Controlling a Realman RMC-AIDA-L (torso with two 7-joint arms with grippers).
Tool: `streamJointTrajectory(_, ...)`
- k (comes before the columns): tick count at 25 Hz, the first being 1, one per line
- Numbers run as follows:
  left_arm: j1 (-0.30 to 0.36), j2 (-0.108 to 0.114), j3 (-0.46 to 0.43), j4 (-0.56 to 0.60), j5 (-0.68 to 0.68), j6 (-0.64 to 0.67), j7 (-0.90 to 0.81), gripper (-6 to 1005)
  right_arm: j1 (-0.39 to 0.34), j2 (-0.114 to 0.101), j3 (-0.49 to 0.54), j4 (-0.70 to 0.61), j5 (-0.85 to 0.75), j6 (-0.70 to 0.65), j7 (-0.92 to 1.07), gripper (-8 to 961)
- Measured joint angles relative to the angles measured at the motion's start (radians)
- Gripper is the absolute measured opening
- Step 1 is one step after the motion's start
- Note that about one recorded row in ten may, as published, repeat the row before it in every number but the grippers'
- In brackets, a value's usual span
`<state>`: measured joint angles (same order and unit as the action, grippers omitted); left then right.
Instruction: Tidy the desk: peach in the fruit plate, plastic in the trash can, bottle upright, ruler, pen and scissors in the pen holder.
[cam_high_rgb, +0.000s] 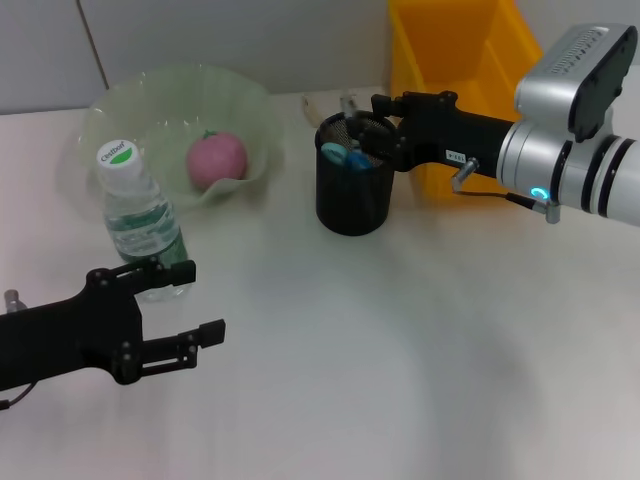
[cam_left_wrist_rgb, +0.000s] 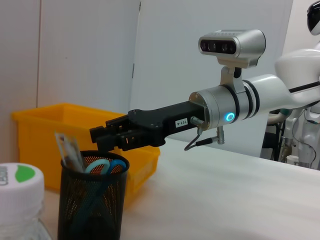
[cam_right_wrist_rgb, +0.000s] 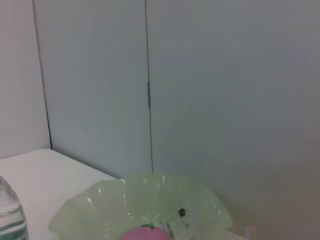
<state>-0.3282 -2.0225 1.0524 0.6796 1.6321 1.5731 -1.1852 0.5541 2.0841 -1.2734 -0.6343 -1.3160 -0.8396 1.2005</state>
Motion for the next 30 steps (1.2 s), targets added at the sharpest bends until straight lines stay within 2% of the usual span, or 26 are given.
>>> streamJointTrajectory(4,-0.001,0.002,0.000,-0.002,0.000,0.001,0.001,802,-0.037,-0.005,0.012,-0.035,0.000,-0.073,0.045,423)
streamJointTrajectory(6,-0.007,0.004,-0.001,-0.003,0.000,0.004,-0.006,802,-0.091,-0.007,0.060,-0.078,0.000,-0.190,0.081,488)
streamJointTrajectory(7,-0.007,0.004,-0.001,-0.003,0.000,0.004,-0.006,802,-0.091,-0.007,0.060,-0.078,0.000,-0.190,0.081,520)
streamJointTrajectory(9,-0.014,0.004,-0.001,-0.004,0.000,0.006,-0.011,802,-0.114,-0.015,0.106,-0.088,-0.006,-0.292,0.109,585)
streamJointTrajectory(10,-0.019,0.005,-0.001,-0.004,0.000,0.008,-0.017,802,-0.124,-0.023,0.127,-0.087,-0.013,-0.348,0.131,618)
streamJointTrajectory(11,-0.024,0.007,-0.001,-0.005,0.000,0.010,-0.026,802,-0.129,-0.051,0.139,-0.065,-0.024,-0.441,0.165,650)
streamJointTrajectory(12,-0.031,0.011,0.001,-0.008,0.000,0.013,-0.036,802,-0.129,-0.051,0.139,-0.065,-0.024,-0.441,0.165,674)
streamJointTrajectory(13,-0.036,0.013,0.002,-0.011,0.000,0.014,-0.042,802,-0.127,-0.066,0.140,-0.047,-0.031,-0.481,0.178,697)
streamJointTrajectory(16,-0.065,0.026,0.004,-0.039,0.000,0.030,-0.056,802,-0.098,-0.123,0.140,0.041,-0.064,-0.603,0.219,768)
streamJointTrajectory(17,-0.076,0.031,0.004,-0.052,0.000,0.038,-0.057,802,-0.098,-0.123,0.140,0.041,-0.064,-0.603,0.219,768)
streamJointTrajectory(21,-0.124,0.046,0.000,-0.120,0.000,0.067,-0.060,802,-0.048,-0.164,0.141,0.121,-0.154,-0.660,0.252,768)
streamJointTrajectory(26,-0.157,0.050,0.003,-0.147,0.000,0.073,-0.083,802,-0.017,-0.169,0.142,0.129,-0.289,-0.683,0.280,768)
streamJointTrajectory(30,-0.166,0.051,0.006,-0.147,0.003,0.071,-0.103,802,-0.014,-0.169,0.143,0.126,-0.317,-0.702,0.281,768)
